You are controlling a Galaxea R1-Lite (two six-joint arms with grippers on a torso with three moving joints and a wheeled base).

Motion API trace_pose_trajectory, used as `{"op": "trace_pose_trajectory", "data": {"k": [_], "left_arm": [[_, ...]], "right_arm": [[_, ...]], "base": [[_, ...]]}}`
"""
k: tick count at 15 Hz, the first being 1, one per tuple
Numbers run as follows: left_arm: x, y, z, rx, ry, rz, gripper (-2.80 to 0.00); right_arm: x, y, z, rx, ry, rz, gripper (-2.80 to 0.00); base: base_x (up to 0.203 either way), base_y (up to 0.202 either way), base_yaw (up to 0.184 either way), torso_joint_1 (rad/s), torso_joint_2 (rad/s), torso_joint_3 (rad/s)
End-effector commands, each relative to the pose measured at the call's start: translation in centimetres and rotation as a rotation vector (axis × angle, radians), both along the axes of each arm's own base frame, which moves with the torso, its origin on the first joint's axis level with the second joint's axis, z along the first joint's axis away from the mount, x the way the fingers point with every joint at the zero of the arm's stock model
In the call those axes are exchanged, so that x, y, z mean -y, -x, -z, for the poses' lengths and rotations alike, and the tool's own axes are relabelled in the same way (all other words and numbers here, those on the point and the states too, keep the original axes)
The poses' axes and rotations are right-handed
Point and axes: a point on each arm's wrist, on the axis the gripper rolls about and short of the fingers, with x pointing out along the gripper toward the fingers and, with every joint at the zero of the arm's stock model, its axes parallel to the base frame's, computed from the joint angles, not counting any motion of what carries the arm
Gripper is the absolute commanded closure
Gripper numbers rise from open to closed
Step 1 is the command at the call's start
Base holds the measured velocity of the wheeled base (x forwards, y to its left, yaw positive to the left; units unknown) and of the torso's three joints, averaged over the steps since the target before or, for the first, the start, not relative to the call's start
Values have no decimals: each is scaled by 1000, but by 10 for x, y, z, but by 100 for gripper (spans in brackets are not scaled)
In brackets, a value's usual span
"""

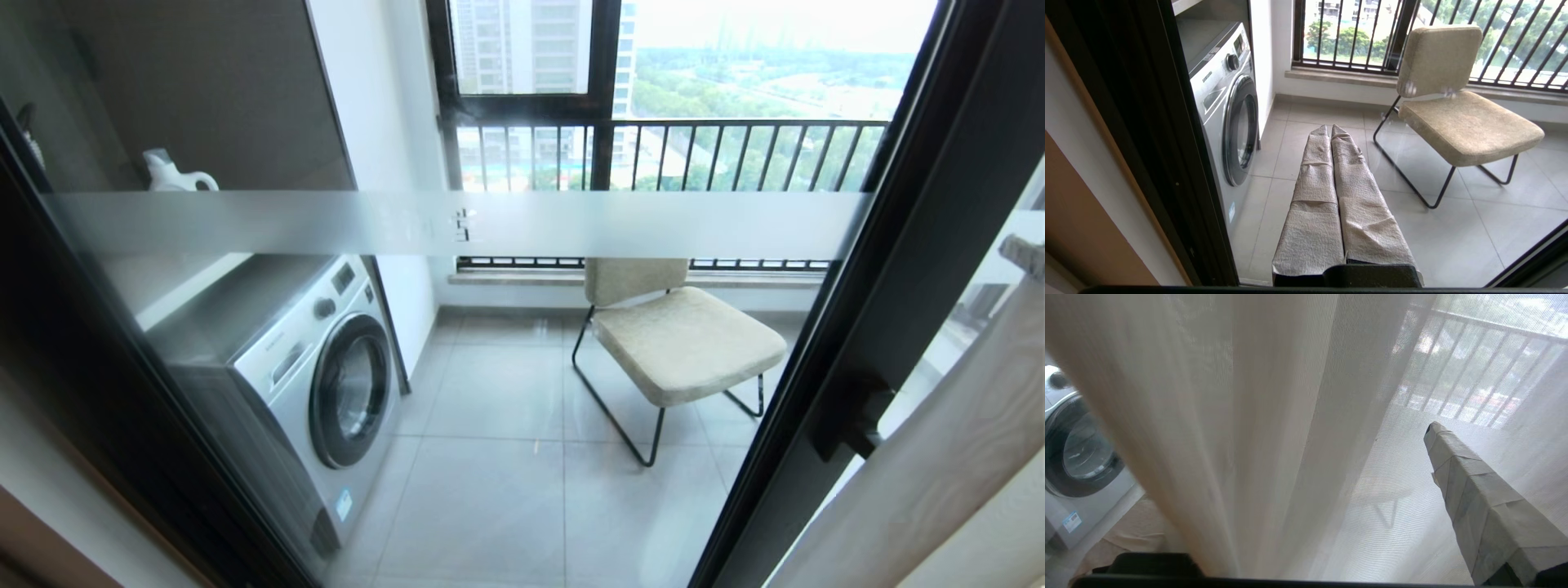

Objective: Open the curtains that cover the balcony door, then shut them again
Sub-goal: Pull the inner curtains open on both sides

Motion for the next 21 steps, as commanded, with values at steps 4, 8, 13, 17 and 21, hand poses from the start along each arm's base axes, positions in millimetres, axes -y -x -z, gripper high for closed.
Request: {"op": "trace_pose_trajectory", "data": {"k": [4, 8, 13, 17, 21], "left_arm": [[0, 0, 0, 1, 0, -1, 0], [0, 0, 0, 1, 0, -1, 0], [0, 0, 0, 1, 0, 0, 0], [0, 0, 0, 1, 0, -1, 0], [0, 0, 0, 1, 0, -1, 0]], "right_arm": [[0, 5, 1, 6, 1, 7, -280], [3, 8, 2, 8, -19, 30, 0], [4, 7, 12, 52, -37, 29, 0], [3, 10, 15, 66, -35, 29, 0], [3, 12, 14, 73, -38, 29, 0]], "base": [[0, 0, 0, 0, 0, 0], [0, 0, 0, 0, 0, 0], [0, 0, 0, 0, 0, 0], [0, 0, 0, 0, 0, 0], [0, 0, 0, 0, 0, 0]]}}
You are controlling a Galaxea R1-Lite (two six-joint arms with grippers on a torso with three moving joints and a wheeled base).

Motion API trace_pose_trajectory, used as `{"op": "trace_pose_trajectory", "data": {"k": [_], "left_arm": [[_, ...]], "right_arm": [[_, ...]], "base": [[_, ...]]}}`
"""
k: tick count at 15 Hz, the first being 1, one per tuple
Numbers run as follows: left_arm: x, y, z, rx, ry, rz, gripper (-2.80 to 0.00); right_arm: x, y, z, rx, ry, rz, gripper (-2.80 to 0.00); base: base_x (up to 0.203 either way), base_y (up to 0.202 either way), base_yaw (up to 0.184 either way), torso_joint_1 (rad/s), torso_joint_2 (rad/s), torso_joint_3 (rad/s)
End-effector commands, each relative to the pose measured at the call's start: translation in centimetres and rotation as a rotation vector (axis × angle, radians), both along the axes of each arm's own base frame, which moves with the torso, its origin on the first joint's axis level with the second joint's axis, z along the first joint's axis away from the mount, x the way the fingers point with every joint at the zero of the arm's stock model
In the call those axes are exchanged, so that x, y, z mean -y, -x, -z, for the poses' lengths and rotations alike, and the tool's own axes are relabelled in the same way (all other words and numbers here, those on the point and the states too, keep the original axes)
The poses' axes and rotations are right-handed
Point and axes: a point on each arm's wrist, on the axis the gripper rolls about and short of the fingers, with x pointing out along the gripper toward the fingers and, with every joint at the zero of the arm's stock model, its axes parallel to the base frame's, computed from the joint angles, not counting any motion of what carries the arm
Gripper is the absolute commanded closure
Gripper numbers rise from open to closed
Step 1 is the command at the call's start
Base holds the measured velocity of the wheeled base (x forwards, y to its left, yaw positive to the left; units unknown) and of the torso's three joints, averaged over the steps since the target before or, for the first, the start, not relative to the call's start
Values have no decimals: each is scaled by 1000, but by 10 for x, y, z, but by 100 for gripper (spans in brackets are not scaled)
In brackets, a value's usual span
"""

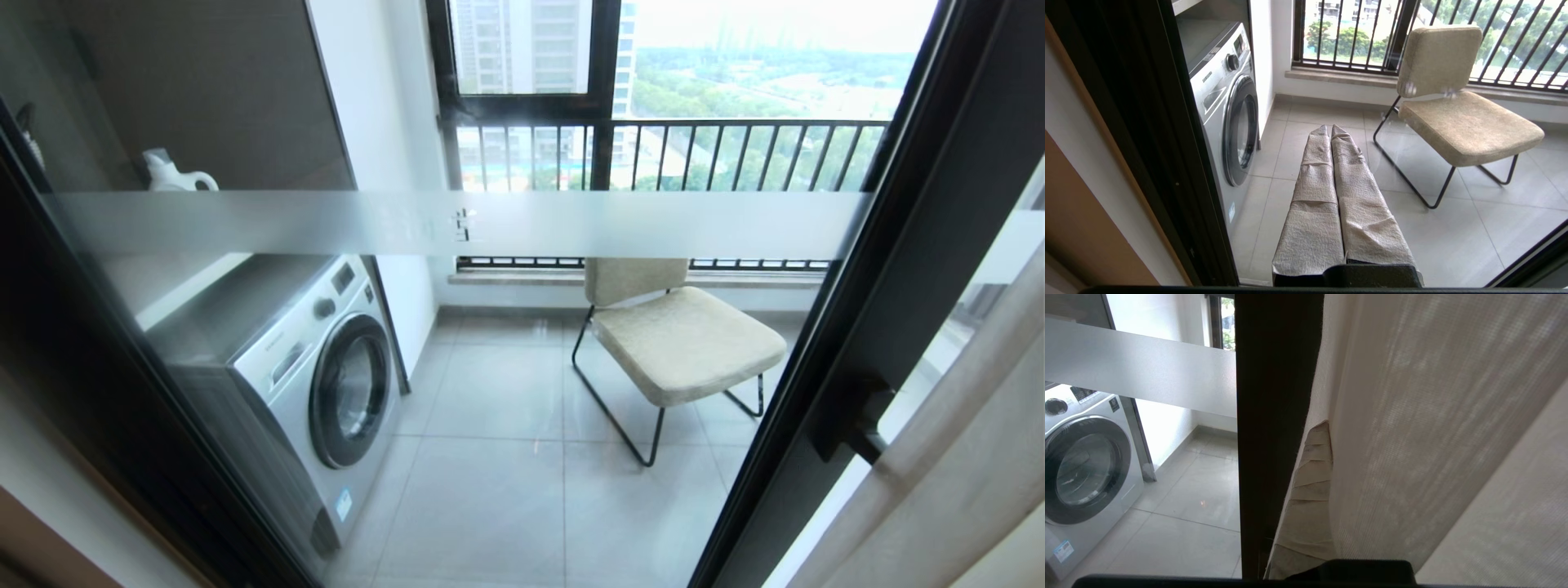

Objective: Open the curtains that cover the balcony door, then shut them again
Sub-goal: Pull the inner curtains open on both sides

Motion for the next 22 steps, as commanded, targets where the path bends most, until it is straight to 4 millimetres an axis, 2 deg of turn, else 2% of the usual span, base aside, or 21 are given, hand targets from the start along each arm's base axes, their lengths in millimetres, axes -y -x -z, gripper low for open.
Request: {"op": "trace_pose_trajectory", "data": {"k": [1, 22], "left_arm": [[0, 0, 0, 1, 1, -1, 0], [0, 0, 0, 1, 2, 0, 0]], "right_arm": [[0, 2, -1, 9, 2, -2, 0], [1, 1, 0, 3, -37, 4, 0]], "base": [[0, 0, 0, 0, 0, 0], [0, 0, 0, 0, 0, 0]]}}
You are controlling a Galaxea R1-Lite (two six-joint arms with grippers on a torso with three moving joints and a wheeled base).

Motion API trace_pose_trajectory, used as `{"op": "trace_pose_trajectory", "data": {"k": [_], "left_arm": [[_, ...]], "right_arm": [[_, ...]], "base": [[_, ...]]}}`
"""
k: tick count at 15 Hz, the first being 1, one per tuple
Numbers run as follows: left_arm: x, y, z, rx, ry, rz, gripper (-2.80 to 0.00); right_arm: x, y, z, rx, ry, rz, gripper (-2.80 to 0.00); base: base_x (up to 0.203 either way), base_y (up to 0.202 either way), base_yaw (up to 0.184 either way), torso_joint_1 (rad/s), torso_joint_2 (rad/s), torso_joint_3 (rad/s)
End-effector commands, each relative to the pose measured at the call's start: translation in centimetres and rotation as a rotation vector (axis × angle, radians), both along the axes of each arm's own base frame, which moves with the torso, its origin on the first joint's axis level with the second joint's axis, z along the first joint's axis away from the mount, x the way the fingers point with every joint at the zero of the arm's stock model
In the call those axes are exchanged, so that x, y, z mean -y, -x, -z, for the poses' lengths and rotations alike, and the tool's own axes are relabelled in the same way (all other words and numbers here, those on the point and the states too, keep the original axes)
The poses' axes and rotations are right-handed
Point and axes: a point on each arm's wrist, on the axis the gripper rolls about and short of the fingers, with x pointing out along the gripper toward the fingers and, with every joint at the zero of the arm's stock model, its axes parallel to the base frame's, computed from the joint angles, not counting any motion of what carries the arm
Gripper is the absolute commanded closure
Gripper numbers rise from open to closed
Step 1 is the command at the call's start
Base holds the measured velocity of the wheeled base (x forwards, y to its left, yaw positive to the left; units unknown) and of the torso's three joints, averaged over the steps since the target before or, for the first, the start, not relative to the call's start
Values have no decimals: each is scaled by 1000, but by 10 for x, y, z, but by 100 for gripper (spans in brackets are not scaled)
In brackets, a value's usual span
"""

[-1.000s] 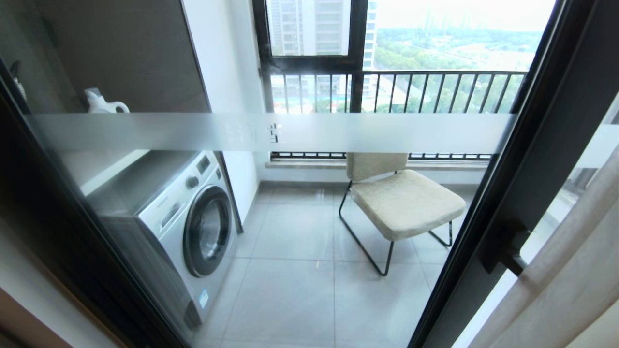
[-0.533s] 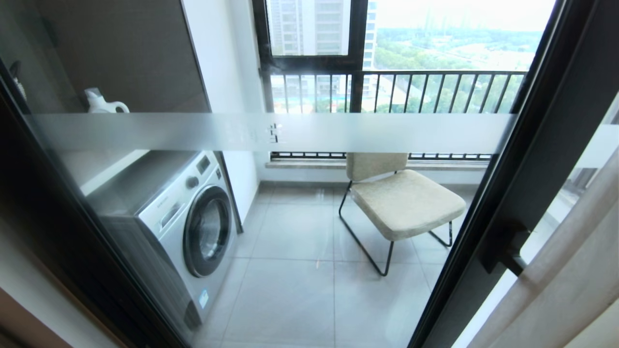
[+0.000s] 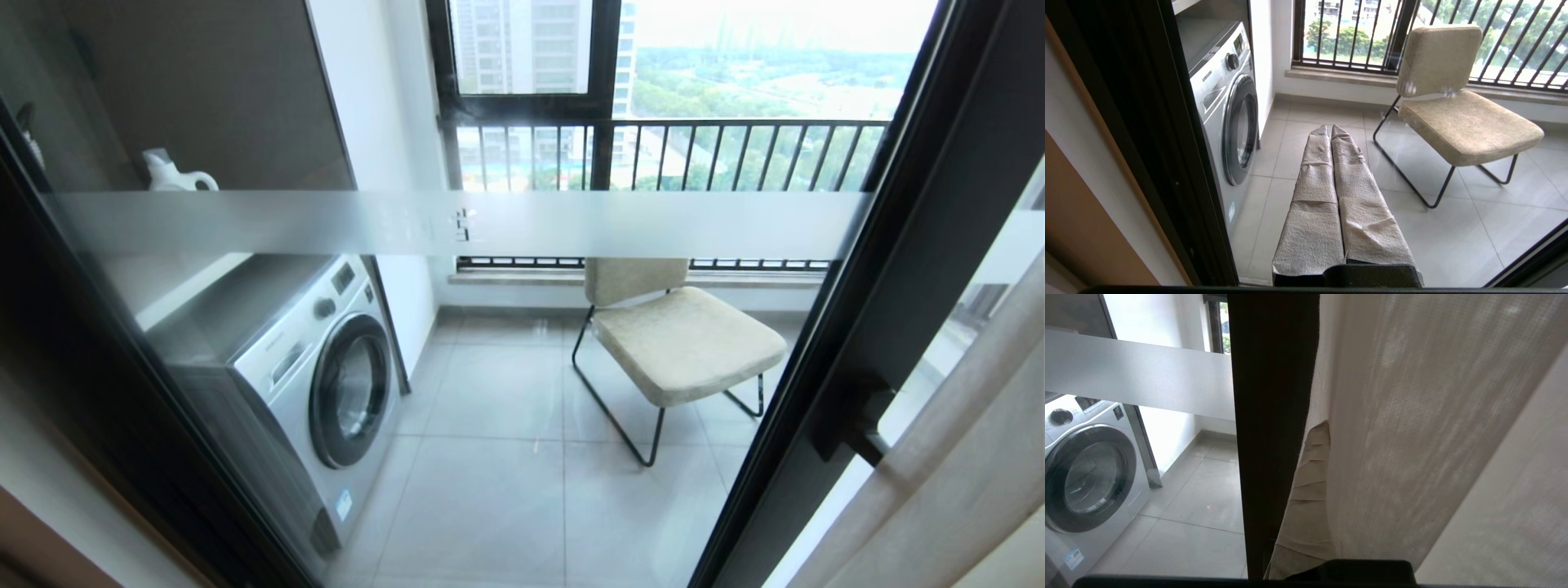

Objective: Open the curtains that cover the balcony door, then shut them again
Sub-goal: Pull the inner curtains open on both sides

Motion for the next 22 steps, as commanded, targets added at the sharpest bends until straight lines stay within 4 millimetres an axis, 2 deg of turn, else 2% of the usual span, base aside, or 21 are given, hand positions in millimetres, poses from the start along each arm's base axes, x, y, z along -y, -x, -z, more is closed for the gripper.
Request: {"op": "trace_pose_trajectory", "data": {"k": [1, 11, 22], "left_arm": [[0, 0, 0, 1, 1, 0, 0], [0, 0, 0, 1, 1, -1, 0], [0, 0, 0, 1, 1, -1, 0]], "right_arm": [[0, 0, 0, 3, 2, -2, 0], [0, -1, 0, 2, 2, -2, 0], [0, 0, 0, 2, 5, -3, 0]], "base": [[0, 0, 0, 0, 0, 0], [-168, 0, -3, 0, 3, 3], [0, 0, 0, 0, 0, 0]]}}
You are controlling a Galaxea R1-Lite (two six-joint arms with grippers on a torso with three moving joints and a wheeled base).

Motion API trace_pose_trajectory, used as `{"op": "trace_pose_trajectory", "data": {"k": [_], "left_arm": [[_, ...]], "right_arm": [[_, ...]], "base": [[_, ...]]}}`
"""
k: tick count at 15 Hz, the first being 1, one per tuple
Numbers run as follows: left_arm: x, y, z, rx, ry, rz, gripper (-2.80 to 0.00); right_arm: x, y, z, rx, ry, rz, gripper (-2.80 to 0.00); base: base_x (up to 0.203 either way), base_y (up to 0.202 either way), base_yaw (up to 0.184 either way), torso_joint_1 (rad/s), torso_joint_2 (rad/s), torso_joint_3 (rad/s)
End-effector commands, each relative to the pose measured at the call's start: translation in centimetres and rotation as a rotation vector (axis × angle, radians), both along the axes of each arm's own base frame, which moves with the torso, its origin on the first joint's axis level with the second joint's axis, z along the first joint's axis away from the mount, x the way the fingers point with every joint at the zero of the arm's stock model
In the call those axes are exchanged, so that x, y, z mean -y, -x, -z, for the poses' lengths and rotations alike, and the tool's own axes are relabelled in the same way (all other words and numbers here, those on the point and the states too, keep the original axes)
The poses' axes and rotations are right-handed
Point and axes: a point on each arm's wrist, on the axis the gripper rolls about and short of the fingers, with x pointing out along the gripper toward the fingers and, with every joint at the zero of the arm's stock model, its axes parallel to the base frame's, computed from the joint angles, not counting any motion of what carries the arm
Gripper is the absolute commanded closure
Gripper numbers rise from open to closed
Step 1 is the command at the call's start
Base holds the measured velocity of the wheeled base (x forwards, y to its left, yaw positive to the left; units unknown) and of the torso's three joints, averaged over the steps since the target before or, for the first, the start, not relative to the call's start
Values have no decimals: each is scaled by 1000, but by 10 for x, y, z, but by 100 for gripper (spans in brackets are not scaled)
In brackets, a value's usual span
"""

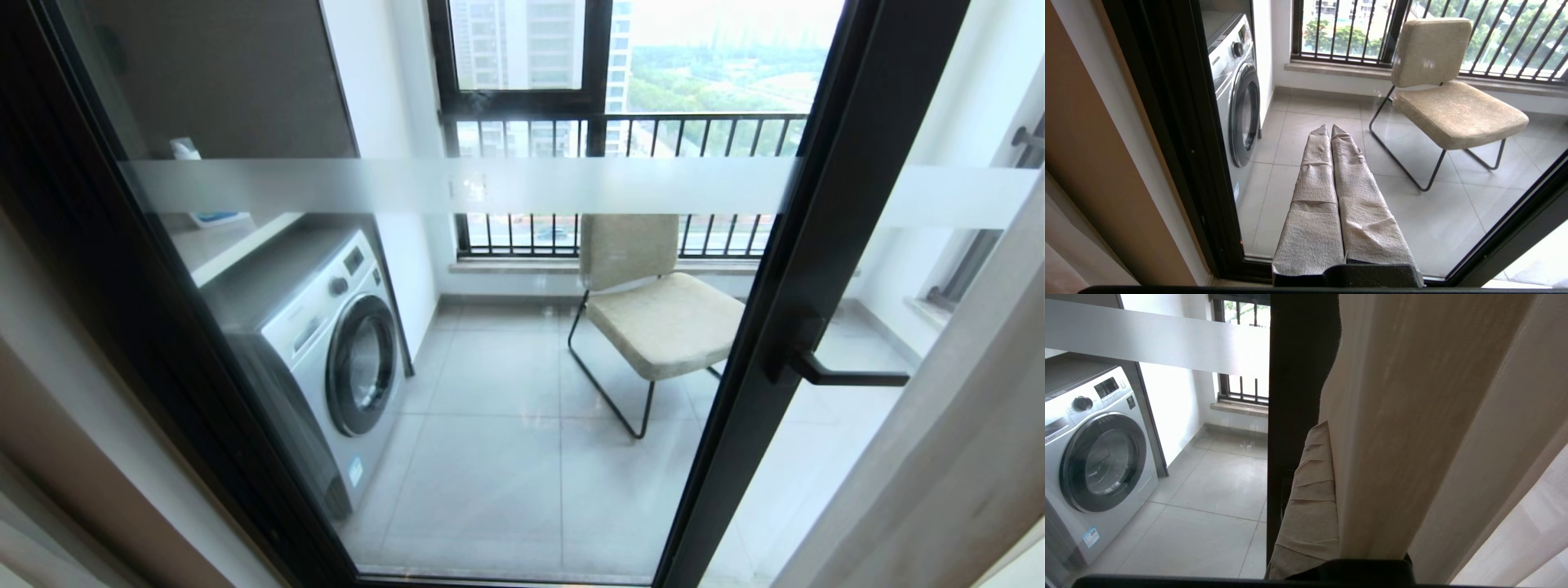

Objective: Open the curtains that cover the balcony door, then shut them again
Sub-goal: Pull the inner curtains open on both sides

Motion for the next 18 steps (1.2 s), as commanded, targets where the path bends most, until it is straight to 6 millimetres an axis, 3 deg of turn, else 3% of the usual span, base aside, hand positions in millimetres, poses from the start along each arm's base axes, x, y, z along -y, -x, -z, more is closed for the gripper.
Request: {"op": "trace_pose_trajectory", "data": {"k": [1, 10, 18], "left_arm": [[0, 0, 0, 1, 1, -1, 0], [0, 0, 0, 1, 2, -1, 0], [0, 0, 0, 1, 4, -1, 0]], "right_arm": [[0, 0, 0, 4, 2, -2, 0], [0, 0, 2, 5, 3, 3, 0], [2, 0, 6, -4, -6, 44, 0]], "base": [[0, 0, 0, 0, 0, 0], [-2, -14, -1, 1, 1, 1], [0, -182, 4, 5, 5, 2]]}}
